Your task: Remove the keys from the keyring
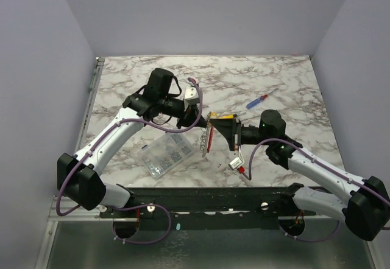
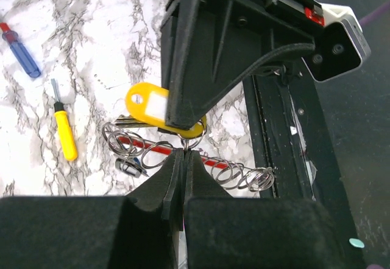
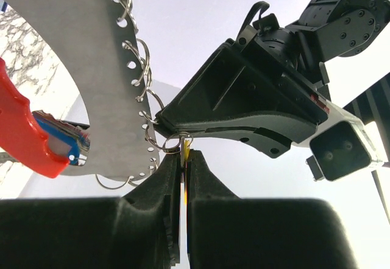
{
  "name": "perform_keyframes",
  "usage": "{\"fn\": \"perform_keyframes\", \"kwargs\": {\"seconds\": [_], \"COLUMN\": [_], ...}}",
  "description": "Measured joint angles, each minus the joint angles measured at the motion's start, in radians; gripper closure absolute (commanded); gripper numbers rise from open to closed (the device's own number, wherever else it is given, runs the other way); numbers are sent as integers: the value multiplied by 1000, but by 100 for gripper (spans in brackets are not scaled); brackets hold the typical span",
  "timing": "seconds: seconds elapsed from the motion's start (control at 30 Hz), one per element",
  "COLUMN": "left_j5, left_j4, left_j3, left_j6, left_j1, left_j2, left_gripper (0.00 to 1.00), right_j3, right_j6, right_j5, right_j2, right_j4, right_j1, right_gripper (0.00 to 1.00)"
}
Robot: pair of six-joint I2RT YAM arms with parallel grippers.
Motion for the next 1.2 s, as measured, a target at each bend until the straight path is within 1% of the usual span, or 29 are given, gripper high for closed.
{"fn": "perform_keyframes", "kwargs": {"seconds": [0.23,0.4,0.9,1.2], "left_j5": [-39,-63,-133,-187], "left_j4": [61,88,157,167], "left_j3": [0,0,-1,-18], "left_j6": [-127,-182,-306,-328], "left_j1": [0,0,-2,-35], "left_j2": [-2,-3,-6,-7], "left_gripper": [100,100,100,100], "right_j3": [-10,-10,-11,8], "right_j6": [0,0,0,0], "right_j5": [42,72,108,109], "right_j2": [-17,-23,-44,-35], "right_j4": [12,14,8,-21], "right_j1": [0,0,0,0], "right_gripper": [99,99,99,99]}}
